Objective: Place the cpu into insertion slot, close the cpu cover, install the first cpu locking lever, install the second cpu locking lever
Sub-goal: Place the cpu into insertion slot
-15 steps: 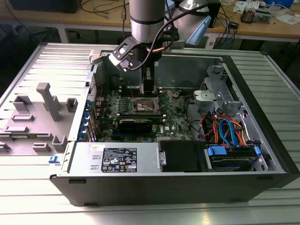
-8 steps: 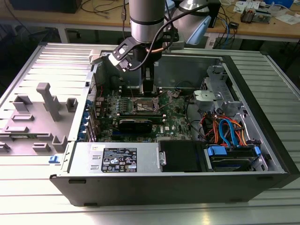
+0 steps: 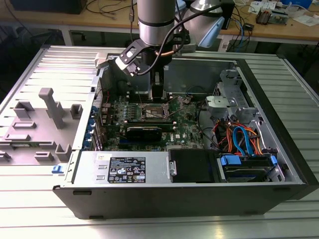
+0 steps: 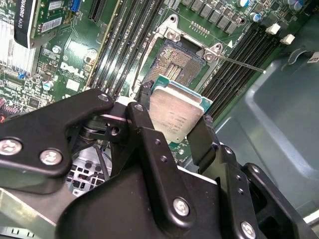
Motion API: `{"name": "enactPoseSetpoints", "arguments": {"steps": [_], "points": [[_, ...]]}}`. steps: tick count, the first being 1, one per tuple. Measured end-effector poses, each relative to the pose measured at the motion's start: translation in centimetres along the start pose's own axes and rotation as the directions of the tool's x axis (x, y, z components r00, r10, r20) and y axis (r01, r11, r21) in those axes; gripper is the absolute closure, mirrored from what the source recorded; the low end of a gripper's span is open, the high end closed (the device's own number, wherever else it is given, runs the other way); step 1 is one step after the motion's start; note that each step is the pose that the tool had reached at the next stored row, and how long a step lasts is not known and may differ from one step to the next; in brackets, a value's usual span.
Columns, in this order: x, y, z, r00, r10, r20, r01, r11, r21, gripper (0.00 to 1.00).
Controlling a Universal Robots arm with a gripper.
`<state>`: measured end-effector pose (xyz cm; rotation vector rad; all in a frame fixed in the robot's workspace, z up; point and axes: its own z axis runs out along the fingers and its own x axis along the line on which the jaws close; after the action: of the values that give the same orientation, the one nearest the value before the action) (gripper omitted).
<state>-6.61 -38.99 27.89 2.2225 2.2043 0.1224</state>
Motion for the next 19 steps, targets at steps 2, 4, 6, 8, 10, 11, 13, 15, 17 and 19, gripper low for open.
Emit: {"name": "enactPoseSetpoints", "arguments": {"steps": [2, 4, 6, 8, 10, 11, 13, 15, 17, 19], "points": [[0.00, -0.01, 0.12, 1.0000, 0.000, -0.0005, 0.000, 1.0000, -0.0003, 0.45], [-0.03, -0.06, 0.69, 1.0000, -0.001, -0.0020, 0.001, 1.0000, 0.0000, 0.45], [-0.07, -0.24, 1.34, 0.9998, -0.020, -0.0036, 0.020, 0.9998, 0.0009, 0.45], [-0.10, -0.43, 1.91, 0.9995, -0.030, -0.0045, 0.030, 0.9996, 0.0014, 0.45], [-0.11, -0.55, 2.28, 0.9995, -0.030, -0.0045, 0.030, 0.9995, 0.0014, 0.45], [-0.05, -0.57, 2.42, 0.9995, -0.030, -0.0045, 0.030, 0.9995, 0.0014, 0.45], [0.08, -0.59, 2.71, 0.9995, -0.030, -0.0046, 0.030, 0.9995, 0.0013, 0.45], [0.16, -0.62, 2.95, 0.9995, -0.030, -0.0045, 0.030, 0.9995, 0.0014, 0.45], [0.22, -0.64, 3.25, 0.9995, -0.030, -0.0045, 0.030, 0.9995, 0.0014, 0.45], [0.26, -0.67, 3.56, 0.9996, -0.029, -0.0045, 0.029, 0.9996, 0.0014, 0.45]]}}
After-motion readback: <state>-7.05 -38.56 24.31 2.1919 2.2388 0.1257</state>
